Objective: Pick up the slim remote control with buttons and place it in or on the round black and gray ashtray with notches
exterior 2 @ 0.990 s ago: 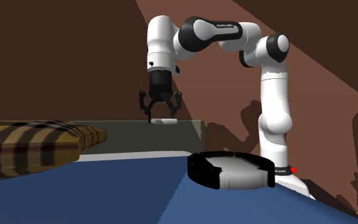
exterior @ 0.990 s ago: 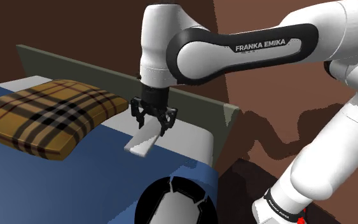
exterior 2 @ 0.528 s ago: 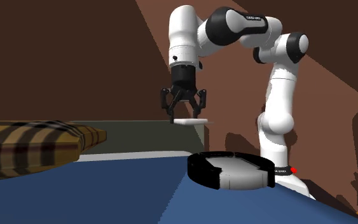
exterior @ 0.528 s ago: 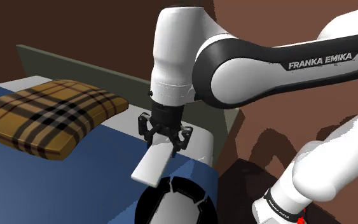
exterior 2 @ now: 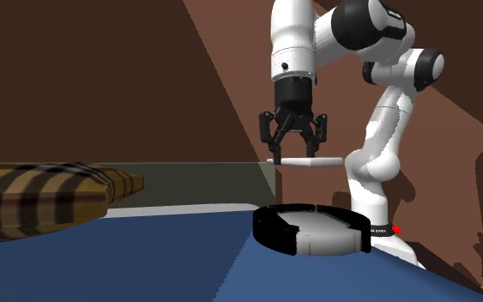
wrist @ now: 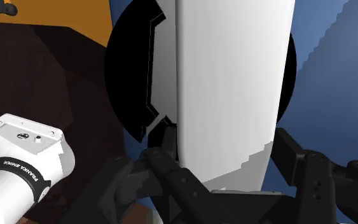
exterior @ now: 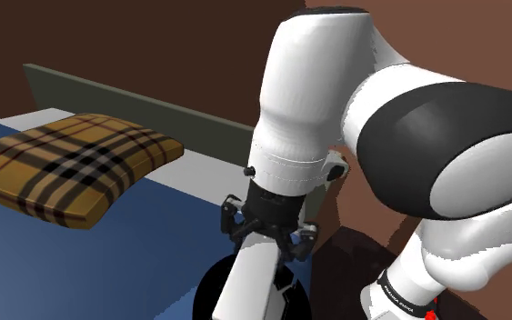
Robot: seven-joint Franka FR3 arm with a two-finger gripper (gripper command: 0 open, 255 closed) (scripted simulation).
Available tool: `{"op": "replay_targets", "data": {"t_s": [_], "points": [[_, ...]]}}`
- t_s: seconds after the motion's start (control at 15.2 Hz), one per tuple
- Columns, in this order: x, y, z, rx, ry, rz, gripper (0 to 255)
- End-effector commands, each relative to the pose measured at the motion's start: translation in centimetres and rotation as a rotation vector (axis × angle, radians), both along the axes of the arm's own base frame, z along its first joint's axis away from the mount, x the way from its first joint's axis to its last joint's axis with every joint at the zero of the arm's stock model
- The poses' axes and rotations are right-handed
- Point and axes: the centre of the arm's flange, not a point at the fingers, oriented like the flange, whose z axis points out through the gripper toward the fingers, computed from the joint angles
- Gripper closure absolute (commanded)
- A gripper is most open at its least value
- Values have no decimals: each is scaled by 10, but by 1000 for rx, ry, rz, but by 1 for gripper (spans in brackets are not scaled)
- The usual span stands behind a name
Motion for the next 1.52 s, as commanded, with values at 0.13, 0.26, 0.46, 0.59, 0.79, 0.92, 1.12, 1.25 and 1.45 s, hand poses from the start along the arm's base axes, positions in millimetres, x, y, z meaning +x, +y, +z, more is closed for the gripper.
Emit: {"op": "replay_targets", "data": {"t_s": [0.13, 0.26, 0.46, 0.59, 0.79, 0.92, 1.12, 1.25, 1.45], "points": [[-22, 5, -13, 0, 0, -2, 255], [-22, 5, -24, 0, 0, -2, 255], [-22, 5, -40, 0, 0, -2, 255], [-22, 5, -50, 0, 0, -2, 255], [-22, 5, -66, 0, 0, -2, 255], [-22, 5, -75, 0, 0, -2, 255], [-22, 5, -75, 0, 0, -2, 255], [-22, 5, -75, 0, 0, -2, 255], [-22, 5, -75, 0, 0, -2, 0]]}}
